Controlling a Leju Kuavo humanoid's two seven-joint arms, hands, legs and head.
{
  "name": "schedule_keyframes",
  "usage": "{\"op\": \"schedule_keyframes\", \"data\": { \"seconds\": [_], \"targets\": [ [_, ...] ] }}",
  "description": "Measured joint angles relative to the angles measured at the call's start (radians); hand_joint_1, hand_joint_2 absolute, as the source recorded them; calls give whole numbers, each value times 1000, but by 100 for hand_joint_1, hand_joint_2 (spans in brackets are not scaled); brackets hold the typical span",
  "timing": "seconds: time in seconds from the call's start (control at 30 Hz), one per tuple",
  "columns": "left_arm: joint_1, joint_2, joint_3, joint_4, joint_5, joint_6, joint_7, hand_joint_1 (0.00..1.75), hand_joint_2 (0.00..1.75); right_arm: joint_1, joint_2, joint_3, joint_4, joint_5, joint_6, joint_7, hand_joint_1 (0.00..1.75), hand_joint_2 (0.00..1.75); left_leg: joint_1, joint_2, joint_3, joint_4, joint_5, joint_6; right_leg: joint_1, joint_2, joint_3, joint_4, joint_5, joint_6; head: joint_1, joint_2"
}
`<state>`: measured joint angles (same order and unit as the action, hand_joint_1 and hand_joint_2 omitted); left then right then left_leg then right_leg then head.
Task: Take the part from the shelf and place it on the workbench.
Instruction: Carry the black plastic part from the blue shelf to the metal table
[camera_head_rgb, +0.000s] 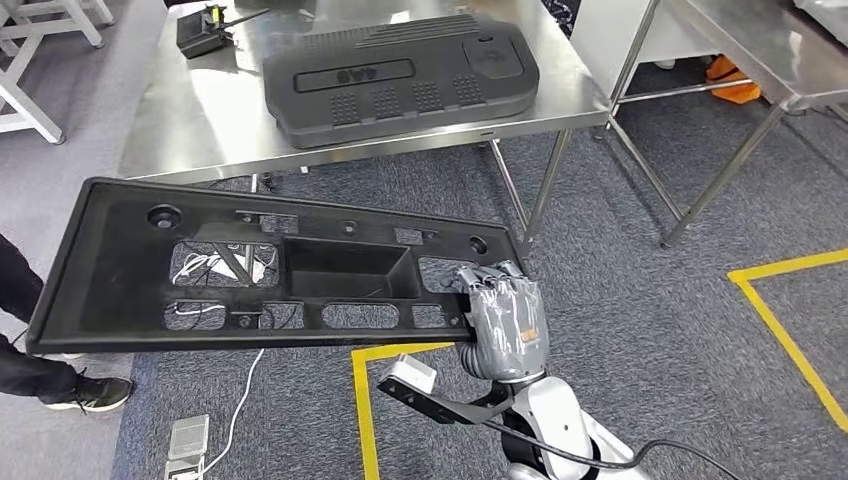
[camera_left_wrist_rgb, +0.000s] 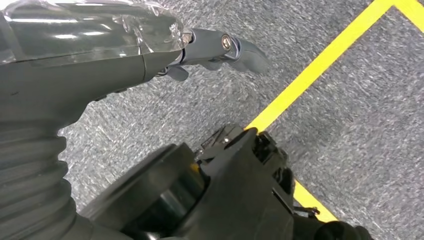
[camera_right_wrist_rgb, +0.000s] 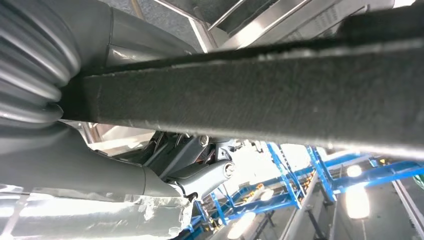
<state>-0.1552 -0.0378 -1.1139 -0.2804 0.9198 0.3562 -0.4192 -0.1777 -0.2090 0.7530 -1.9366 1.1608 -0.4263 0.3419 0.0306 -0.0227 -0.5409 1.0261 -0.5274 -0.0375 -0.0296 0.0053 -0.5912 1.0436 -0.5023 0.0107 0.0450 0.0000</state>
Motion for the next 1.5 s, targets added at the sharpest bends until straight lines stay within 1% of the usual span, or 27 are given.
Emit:
{"op": "schedule_keyframes", "data": {
  "seconds": [0.07, 0.13, 0.17, 0.2, 0.23, 0.3, 0.33, 0.37, 0.43, 0.5, 0.57, 0.6, 0.67, 0.7, 0.73, 0.8, 0.87, 0.9, 1.0, 1.07, 1.17, 1.2, 1.23, 1.3, 1.37, 1.43, 1.5],
  "targets": [
    [-1, 0, 0, 0, -1, 0, 0, 0, 175, -1, 0, 0, 0, -9, -2, 0, 175, 175, -1, 8, -30, 77, -35, -6, 0, -6, 11, -3, -6, -15, -13, 0],
    [-1, 0, 0, 0, -1, 0, 0, 0, 175, -1, 1, 0, 0, -19, -5, 0, 175, 175, -3, 13, -108, 219, -86, -6, 6, -11, 21, -3, -15, -26, -28, 0],
    [0, 0, 0, 0, -1, 0, 0, 0, 175, -1, 1, 0, 0, -23, -5, 0, 175, 175, -5, 13, -145, 275, -97, -3, 10, -12, 26, -3, -20, -29, -33, 0],
    [0, 0, 0, 0, -1, 0, 0, 0, 175, 0, 1, 0, 0, -25, -6, 0, 175, 175, -7, 13, -167, 297, -88, 1, 13, -13, 33, -3, -26, -30, -36, 0],
    [0, 0, 0, -1, -1, 0, 0, 0, 175, 0, 1, 0, 0, -27, -6, -1, 175, 175, -11, 13, -170, 279, -57, 8, 17, -13, 42, -3, -32, -31, -38, 0],
    [1, 1, 0, -1, -1, 0, 0, 0, 175, 0, 1, 0, 0, -28, -6, -1, 175, 175, -22, 14, -133, 161, 32, 31, 21, -13, 63, -4, -48, -32, -42, 0],
    [1, 1, 0, 0, -1, 0, 0, 0, 175, -1, 1, 0, 1, -30, -7, -1, 175, 175, -29, 15, -114, 106, 63, 42, 23, -12, 70, -4, -54, -31, -42, 0],
    [2, 2, 0, 0, -1, 0, 0, 0, 175, -1, 1, 0, 1, -33, -9, -2, 175, 175, -36, 16, -101, 66, 76, 51, 23, -12, 72, -5, -59, -29, -43, 0],
    [1, 3, 0, 0, -1, 0, 0, 0, 175, -2, 1, 1, 1, -41, -12, -4, 175, 175, -45, 18, -94, 37, 66, 59, 20, -14, 68, -8, -61, -21, -45, 0],
    [2, 3, 0, -1, -1, 0, 0, 0, 175, -3, 1, 1, 2, -47, -13, -7, 175, 175, -39, 16, -80, 11, 58, 60, 19, -16, 70, -11, -66, -11, -48, 0],
    [3, 3, 0, -1, -1, 0, 0, 0, 175, -5, 1, 1, 3, -48, -13, -10, 175, 175, -28, 15, -57, -12, 57, 63, 18, -15, 55, 30, -87, -2, -43, 0],
    [3, 3, 0, -1, -1, 0, 0, 0, 175, -6, 1, 1, 3, -50, -14, -11, 175, 175, -26, 15, -48, -17, 54, 65, 16, -14, 26, 83, -106, 1, -39, 0],
    [1, 3, 0, -1, -2, 0, 0, 0, 175, -6, 1, 1, 5, -54, -14, -11, 175, 175, -24, 15, -34, -19, 44, 68, 13, -12, -58, 210, -138, 8, -29, 0],
    [2, 3, 0, -2, -3, 0, 0, 0, 175, -5, 1, 1, 7, -56, -14, -10, 175, 175, -23, 15, -27, -19, 37, 67, 12, -12, -90, 245, -132, 11, -25, 0],
    [4, 3, 0, -2, -4, 0, 0, 0, 175, -3, 1, 1, 8, -56, -14, -9, 175, 175, -22, 14, -18, -18, 30, 65, 12, -12, -104, 242, -106, 12, -20, 0],
    [6, 3, 0, -2, -6, 0, 0, 0, 175, -1, 1, 1, 10, -57, -14, -7, 175, 175, -20, 13, 1, -16, 13, 59, 12, -12, -80, 139, -17, 13, -10, 0],
    [4, 3, 0, -2, -8, 0, 0, 0, 175, -1, 1, 1, 11, -57, -14, -7, 175, 175, -23, 10, 12, -11, -4, 47, 14, -10, -42, 34, 29, 8, -2, 0],
    [3, 3, 0, -2, -9, 0, 0, 0, 175, 0, 1, 1, 11, -57, -14, -6, 175, 175, -24, 10, 14, -10, -10, 41, 15, -8, -33, 11, 29, 4, -1, 0],
    [1, 3, 0, -2, -11, 0, 2, 0, 175, 4, 1, -1, 12, -57, -15, -3, 175, 175, -23, 10, 21, -9, -21, 25, 17, -5, -24, 2, 14, -16, -7, 0],
    [-1, 3, 0, -2, -11, 0, 3, 0, 175, 5, 2, -3, 12, -57, -17, -5, 175, 175, -21, 13, 3, 44, -47, 14, 14, -8, -10, -4, 6, -29, -16, 0],
    [0, 3, 0, -3, -11, 0, 4, 0, 175, 6, 3, -6, 13, -57, -19, -7, 175, 175, -19, 14, -108, 237, -109, 7, 15, -11, 13, -6, -13, -38, -31, 0],
    [1, 3, 0, -4, -12, 0, 4, 0, 175, 7, 3, -7, 14, -57, -20, -7, 175, 175, -19, 14, -140, 277, -108, 8, 16, -11, 22, -6, -20, -38, -33, 0],
    [1, 3, 0, -4, -12, 0, 4, 0, 175, 8, 3, -8, 15, -57, -20, -8, 175, 175, -20, 14, -155, 279, -86, 11, 17, -11, 33, -6, -28, -38, -35, 0],
    [0, 3, 0, -6, -14, 0, 6, 0, 175, 9, 4, -12, 17, -57, -20, -8, 175, 175, -24, 14, -135, 177, 5, 23, 18, -10, 60, -7, -48, -36, -40, 0],
    [0, 3, 0, -6, -15, -1, 8, 0, 175, 7, 6, -16, 19, -57, -21, -9, 175, 175, -31, 14, -100, 74, 65, 38, 18, -9, 81, -11, -65, -31, -44, 0],
    [0, 4, 0, -6, -16, -1, 10, 0, 175, 7, 6, -18, 20, -57, -23, -10, 175, 175, -40, 15, -83, 34, 60, 49, 16, -8, 86, -15, -68, -20, -49, 0],
    [-1, 4, 0, -7, -17, -1, 10, 0, 175, 7, 7, -20, 21, -57, -24, -10, 175, 175, -37, 13, -63, 5, 48, 56, 15, -8, 87, -3, -62, -5, -51, 0]
  ]
}}
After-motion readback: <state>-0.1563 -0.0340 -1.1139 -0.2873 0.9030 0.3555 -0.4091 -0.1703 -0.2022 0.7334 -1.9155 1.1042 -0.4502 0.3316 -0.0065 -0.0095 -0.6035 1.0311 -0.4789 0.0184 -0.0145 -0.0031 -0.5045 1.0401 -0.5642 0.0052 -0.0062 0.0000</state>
